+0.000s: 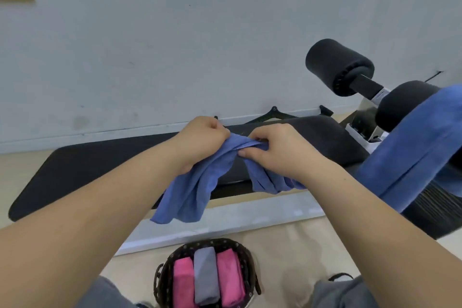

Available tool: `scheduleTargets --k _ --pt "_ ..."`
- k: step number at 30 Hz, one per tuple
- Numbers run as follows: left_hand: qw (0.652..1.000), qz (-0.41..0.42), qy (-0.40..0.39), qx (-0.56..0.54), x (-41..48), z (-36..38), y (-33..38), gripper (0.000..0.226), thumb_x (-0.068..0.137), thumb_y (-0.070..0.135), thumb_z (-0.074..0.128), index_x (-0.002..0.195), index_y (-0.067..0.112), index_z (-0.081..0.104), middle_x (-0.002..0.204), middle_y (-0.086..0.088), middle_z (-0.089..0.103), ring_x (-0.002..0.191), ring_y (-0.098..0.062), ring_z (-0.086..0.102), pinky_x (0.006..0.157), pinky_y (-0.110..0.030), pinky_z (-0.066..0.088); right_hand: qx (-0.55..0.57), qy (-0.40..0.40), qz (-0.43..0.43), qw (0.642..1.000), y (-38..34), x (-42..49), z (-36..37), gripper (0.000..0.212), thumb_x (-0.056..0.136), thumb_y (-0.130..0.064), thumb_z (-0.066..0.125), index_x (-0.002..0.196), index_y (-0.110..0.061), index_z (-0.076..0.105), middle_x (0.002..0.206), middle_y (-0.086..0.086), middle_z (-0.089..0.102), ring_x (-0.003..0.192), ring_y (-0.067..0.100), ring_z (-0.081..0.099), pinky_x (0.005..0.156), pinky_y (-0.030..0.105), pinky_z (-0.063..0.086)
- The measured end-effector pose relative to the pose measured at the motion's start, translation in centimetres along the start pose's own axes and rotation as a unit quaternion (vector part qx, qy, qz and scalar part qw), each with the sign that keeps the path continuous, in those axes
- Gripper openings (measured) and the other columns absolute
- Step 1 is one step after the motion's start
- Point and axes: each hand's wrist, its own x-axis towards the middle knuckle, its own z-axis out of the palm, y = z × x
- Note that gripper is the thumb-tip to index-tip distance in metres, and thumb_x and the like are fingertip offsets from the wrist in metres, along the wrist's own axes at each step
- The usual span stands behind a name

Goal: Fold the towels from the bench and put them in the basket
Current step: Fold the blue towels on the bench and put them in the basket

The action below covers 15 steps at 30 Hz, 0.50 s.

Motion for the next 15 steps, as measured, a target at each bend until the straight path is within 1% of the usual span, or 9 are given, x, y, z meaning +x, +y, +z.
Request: scheduleTargets --k 2,4,5,7,8,9,11,12,15 --pt "1.000 -0.012 0.019 -0.013 0.0 -0.5 -2.1 0.024 0.093 0.023 0.056 0.100 0.004 0.070 0.089 -0.010 0.071 0.077 -0.018 0.058 0.068 -0.032 0.048 0.022 -0.029 -0.029 0.999 -0.8 0.2 0.5 0.019 0.095 -0.043 0.064 0.085 -0.031 0.074 0.071 -0.007 0.067 0.074 0.010 0.063 0.071 0.033 0.055" --pt "0.999 -0.023 0.020 -0.028 0.0 -0.6 -4.1 0.024 0.094 0.023 0.057 0.099 0.001 0.067 0.087 -0.006 0.066 0.077 -0.019 0.055 0.067 -0.033 0.046 0.027 -0.029 -0.052 0.998 -1.5 0.4 1.0 0.020 0.100 -0.036 0.060 0.093 -0.032 0.078 0.073 -0.005 0.067 0.077 0.011 0.062 0.072 0.030 0.052" --pt "0.999 -0.023 0.026 -0.025 0.0 -0.5 -5.0 0.023 0.094 0.023 0.057 0.097 0.001 0.066 0.087 -0.003 0.065 0.077 -0.021 0.055 0.068 -0.034 0.047 0.023 -0.026 -0.060 0.998 -1.8 0.5 1.3 0.023 0.101 -0.034 0.058 0.093 -0.028 0.079 0.073 0.000 0.065 0.076 0.015 0.061 0.073 0.033 0.050" --pt "0.996 0.012 0.084 0.021 -0.2 -0.2 -6.2 0.012 0.093 0.018 0.056 0.094 0.010 0.065 0.091 0.004 0.068 0.081 -0.022 0.062 0.072 -0.038 0.054 0.009 -0.017 -0.064 0.998 -2.3 0.8 2.0 0.027 0.102 -0.034 0.057 0.095 -0.020 0.079 0.076 0.010 0.064 0.078 0.024 0.060 0.075 0.041 0.050" --pt "0.991 0.044 0.121 0.043 -0.5 -0.2 -6.3 0.011 0.091 0.014 0.056 0.097 0.017 0.065 0.094 0.007 0.068 0.084 -0.017 0.064 0.073 -0.035 0.056 0.004 -0.009 -0.061 0.998 -2.4 1.0 2.4 0.028 0.102 -0.035 0.057 0.095 -0.020 0.079 0.077 0.008 0.065 0.079 0.023 0.060 0.075 0.043 0.050" --pt "0.985 0.081 0.143 0.045 -0.9 -0.2 -5.9 0.016 0.089 0.011 0.057 0.099 0.022 0.065 0.093 0.009 0.066 0.083 -0.011 0.064 0.069 -0.028 0.054 0.004 -0.001 -0.056 0.998 -2.5 1.1 2.6 0.027 0.102 -0.037 0.057 0.096 -0.024 0.080 0.076 0.001 0.067 0.079 0.019 0.062 0.076 0.043 0.052" --pt "0.985 0.138 0.104 0.006 -1.5 -0.3 -4.8 0.022 0.086 0.008 0.060 0.099 0.025 0.065 0.088 0.011 0.067 0.071 0.000 0.060 0.057 -0.015 0.050 0.036 0.007 -0.040 0.999 -2.9 1.5 2.6 0.022 0.100 -0.042 0.060 0.098 -0.034 0.081 0.081 -0.009 0.075 0.084 0.010 0.068 0.079 0.040 0.055" --pt "0.985 0.156 0.078 -0.003 -1.8 -0.4 -4.4 0.023 0.085 0.009 0.063 0.100 0.026 0.064 0.086 0.010 0.068 0.066 0.001 0.058 0.056 -0.014 0.050 0.069 0.012 -0.030 0.997 -3.1 1.6 2.5 0.019 0.098 -0.042 0.063 0.096 -0.035 0.082 0.083 -0.011 0.077 0.085 0.009 0.070 0.080 0.040 0.057" --pt "0.982 0.174 0.077 0.013 -2.2 -0.2 -4.0 0.024 0.083 0.014 0.067 0.102 0.027 0.060 0.087 0.010 0.069 0.071 -0.003 0.063 0.067 -0.021 0.055 0.188 0.016 0.006 0.982 -4.0 1.7 2.3 0.014 0.093 -0.033 0.075 0.088 -0.023 0.084 0.080 -0.007 0.079 0.083 0.009 0.074 0.081 0.038 0.059"
